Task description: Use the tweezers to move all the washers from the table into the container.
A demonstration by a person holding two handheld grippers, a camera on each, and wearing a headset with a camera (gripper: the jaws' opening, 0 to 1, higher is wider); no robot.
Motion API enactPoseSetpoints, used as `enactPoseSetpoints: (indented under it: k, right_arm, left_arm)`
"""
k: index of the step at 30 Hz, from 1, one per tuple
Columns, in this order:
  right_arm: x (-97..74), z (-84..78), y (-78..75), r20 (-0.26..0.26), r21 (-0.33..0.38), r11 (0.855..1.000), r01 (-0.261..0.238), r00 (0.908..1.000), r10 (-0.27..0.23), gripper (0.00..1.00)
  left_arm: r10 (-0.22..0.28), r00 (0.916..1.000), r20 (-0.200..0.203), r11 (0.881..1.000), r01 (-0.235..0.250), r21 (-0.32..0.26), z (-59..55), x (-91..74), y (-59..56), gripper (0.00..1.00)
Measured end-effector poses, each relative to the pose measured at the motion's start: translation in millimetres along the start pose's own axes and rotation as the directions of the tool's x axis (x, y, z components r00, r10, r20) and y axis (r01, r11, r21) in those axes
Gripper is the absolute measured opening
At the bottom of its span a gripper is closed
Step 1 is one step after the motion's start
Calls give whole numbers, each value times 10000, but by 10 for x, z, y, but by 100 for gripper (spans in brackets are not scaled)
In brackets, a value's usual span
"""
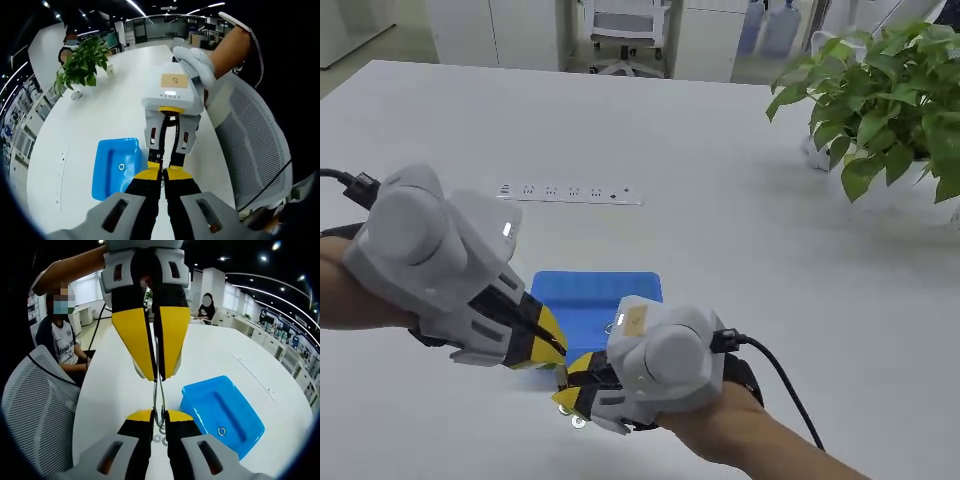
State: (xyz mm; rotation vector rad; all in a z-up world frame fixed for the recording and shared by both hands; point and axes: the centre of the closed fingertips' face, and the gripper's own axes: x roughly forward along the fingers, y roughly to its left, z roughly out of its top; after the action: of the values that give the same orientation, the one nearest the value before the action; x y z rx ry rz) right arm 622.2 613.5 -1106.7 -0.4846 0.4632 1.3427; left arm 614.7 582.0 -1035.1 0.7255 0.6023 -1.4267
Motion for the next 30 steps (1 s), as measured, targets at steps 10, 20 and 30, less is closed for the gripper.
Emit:
enactPoseSetpoints:
  k: [10,20,30]
  right_arm:
    - [-63,81,-140,205,48,9997,244,9995,-245,10]
    - [-135,144,-333,314,59,9985,541,9980,-542,10]
    - [-143,166,-536,362,43,9967,813,9960,-814,10]
  left_arm:
    - [-125,9998,-156,9994,130,327,85,-48,123,6]
    - [-78,9999,-142,9975,88,694,185,-73,278,6]
    - [35,10000,-45,9961,-30,881,215,-75,460,6]
